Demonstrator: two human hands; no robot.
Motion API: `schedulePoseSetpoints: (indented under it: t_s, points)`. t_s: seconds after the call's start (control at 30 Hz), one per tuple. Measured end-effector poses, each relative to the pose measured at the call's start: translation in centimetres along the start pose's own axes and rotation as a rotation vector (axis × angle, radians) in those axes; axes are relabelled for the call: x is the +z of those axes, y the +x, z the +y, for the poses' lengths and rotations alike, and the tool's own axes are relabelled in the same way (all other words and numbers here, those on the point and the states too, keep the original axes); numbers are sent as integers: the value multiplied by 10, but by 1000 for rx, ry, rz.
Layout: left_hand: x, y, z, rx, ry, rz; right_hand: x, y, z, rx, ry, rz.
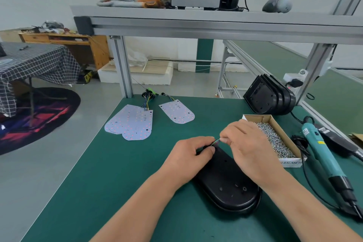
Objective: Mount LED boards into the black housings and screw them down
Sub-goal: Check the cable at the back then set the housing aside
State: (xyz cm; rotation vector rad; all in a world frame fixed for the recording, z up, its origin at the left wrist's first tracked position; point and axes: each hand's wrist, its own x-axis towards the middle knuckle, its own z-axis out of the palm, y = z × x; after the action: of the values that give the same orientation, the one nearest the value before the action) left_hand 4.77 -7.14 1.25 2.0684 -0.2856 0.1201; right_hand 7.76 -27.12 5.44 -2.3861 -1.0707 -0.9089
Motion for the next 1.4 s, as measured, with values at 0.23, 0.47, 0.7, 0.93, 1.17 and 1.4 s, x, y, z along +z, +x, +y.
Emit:
schedulePoseSetpoints:
  t_s: [0.23, 0.47, 0.7, 0.93, 1.17, 1.4]
  points:
    - [2, 3, -7, -49, 29, -8, 4, -1, 5, 43, 17, 56]
    - [4, 2, -6, -60, 35, -25, 6, -4, 8, 69, 34, 101]
    - [5, -3, -1, -62, 70, -20, 4, -6, 7, 98, 51, 86]
    - [-14, -1, -7, -46, 213, 17, -10, -10, 20, 341, 14, 14]
    - [-16, -1, -4, -98, 387, 24, -13, -8, 21, 215, -100, -18]
    - [5, 0, 3, 174, 188, 55, -7, 0, 10, -27, -62, -26]
